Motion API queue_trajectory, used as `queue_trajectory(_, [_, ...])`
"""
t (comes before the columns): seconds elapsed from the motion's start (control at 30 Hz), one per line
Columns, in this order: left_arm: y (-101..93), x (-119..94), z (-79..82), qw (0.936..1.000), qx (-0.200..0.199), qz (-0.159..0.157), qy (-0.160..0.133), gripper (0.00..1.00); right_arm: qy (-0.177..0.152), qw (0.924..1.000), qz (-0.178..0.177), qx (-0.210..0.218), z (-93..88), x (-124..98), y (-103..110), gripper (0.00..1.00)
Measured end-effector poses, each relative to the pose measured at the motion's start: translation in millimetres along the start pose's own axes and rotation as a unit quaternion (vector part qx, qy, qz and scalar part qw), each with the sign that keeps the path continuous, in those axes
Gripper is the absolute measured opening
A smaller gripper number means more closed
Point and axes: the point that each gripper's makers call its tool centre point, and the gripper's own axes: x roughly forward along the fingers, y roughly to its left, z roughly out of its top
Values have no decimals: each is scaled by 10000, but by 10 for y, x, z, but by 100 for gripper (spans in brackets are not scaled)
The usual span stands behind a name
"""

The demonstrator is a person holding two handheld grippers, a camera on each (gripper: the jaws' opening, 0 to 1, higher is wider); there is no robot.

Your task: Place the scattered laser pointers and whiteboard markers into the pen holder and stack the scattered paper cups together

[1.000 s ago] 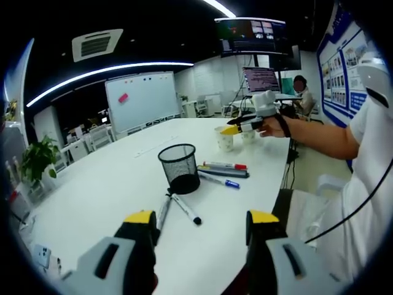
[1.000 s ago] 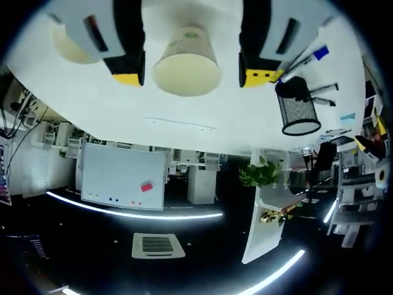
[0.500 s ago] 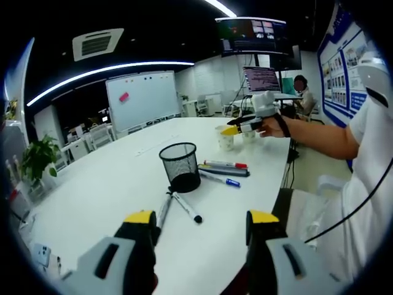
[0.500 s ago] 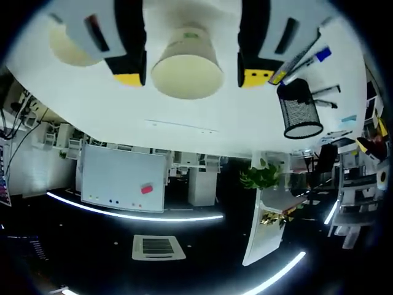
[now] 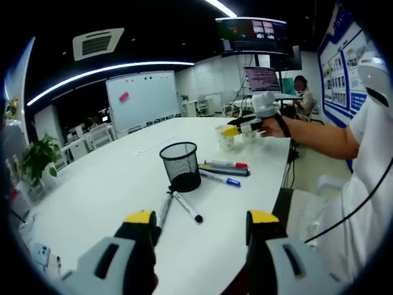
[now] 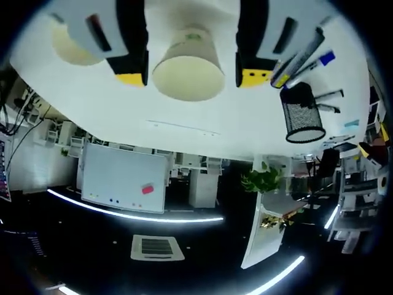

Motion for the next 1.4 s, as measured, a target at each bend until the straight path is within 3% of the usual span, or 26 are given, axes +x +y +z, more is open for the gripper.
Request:
queue_trajectory(0.23, [-1,-6,-10,10000,-12,11,6,60,73,9999,-15,-121,-8,32,-8,55])
queue_trajectory(0.33, [9,-13,-11,10000,-26,30,2,60,90,9998,-131,-148,-14,31,-48,49])
queue_trajectory(1.4, [3,10,32,10000,22,-4,3,60,117,9997,-75,-184,-33,6,-40,48])
